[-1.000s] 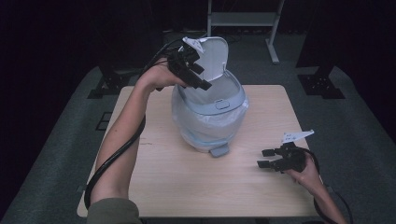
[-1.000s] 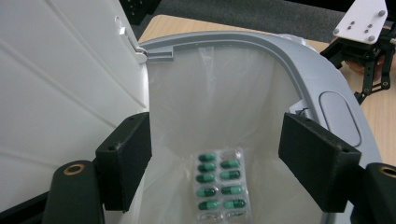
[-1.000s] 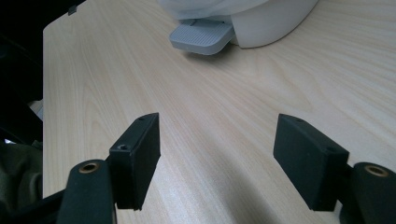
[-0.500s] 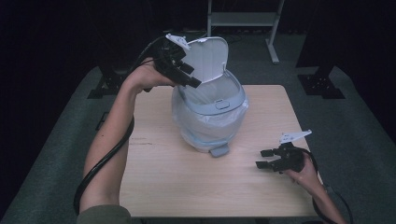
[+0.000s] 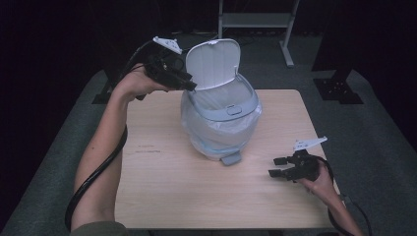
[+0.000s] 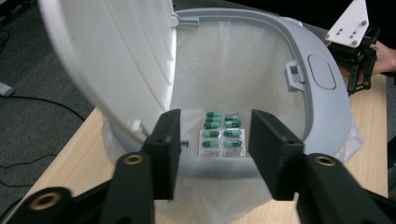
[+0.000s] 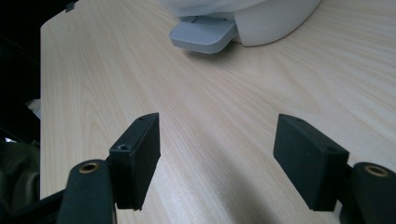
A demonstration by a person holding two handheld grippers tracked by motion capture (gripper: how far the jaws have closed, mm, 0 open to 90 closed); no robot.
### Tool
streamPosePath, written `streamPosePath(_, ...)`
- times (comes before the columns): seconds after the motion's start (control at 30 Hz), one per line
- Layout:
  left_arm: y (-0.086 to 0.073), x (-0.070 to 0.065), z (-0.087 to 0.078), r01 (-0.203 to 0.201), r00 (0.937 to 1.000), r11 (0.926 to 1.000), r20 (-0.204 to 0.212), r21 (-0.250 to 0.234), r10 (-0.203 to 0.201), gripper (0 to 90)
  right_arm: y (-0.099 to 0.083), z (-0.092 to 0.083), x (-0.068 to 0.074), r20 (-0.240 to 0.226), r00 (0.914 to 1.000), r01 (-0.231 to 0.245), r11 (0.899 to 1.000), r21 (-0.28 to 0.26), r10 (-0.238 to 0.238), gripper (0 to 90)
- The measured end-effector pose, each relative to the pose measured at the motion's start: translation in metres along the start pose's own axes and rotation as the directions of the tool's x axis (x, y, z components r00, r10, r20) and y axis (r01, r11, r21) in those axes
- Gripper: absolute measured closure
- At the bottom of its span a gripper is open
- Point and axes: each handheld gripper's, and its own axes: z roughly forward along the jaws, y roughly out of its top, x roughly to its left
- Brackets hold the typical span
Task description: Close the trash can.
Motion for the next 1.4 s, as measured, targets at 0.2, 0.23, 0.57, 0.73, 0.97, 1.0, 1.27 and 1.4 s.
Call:
streamPosePath(0.2,-0.008,0.006,-0.007,0.002,1.0000,1.0000,-0.001,0.001,-0.002,65.7,0.001,0.001,0.000,0.002,1.0000,-0.001,1.000,-0.001,0.001,30.6)
streamPosePath(0.23,-0.009,0.007,-0.007,0.001,1.0000,1.0000,-0.003,-0.002,-0.001,69.3,0.001,0.001,0.000,0.002,1.0000,-0.003,1.000,0.000,0.003,30.6)
streamPosePath(0.57,-0.020,0.022,-0.017,0.020,0.9985,0.9998,-0.051,-0.008,-0.020,84.8,0.004,0.002,0.000,0.002,1.0000,-0.001,1.000,-0.003,0.001,30.6)
streamPosePath(0.73,-0.020,0.033,-0.016,0.032,0.9975,0.9992,-0.062,-0.022,-0.034,87.6,0.004,0.002,-0.001,0.003,1.0000,0.002,1.000,-0.005,-0.002,30.6)
streamPosePath(0.97,-0.016,0.046,-0.010,0.030,0.9978,0.9993,-0.059,-0.023,-0.032,88.5,0.004,0.000,-0.001,0.006,1.0000,0.002,1.000,-0.006,-0.002,31.1)
streamPosePath(1.0,-0.016,0.048,-0.009,0.030,0.9974,0.9993,-0.065,-0.022,-0.031,88.5,0.004,0.000,-0.001,0.006,1.0000,0.003,1.000,-0.007,-0.003,31.1)
streamPosePath(1.27,-0.015,0.062,-0.003,0.061,0.9966,0.9967,-0.051,-0.053,-0.064,88.6,0.004,0.000,-0.002,0.007,1.0000,0.000,1.000,-0.009,0.000,31.1)
streamPosePath(1.4,-0.012,0.066,-0.001,0.066,0.9966,0.9955,-0.045,-0.068,-0.069,88.6,0.004,-0.001,-0.002,0.008,1.0000,-0.003,1.000,-0.010,0.003,31.1)
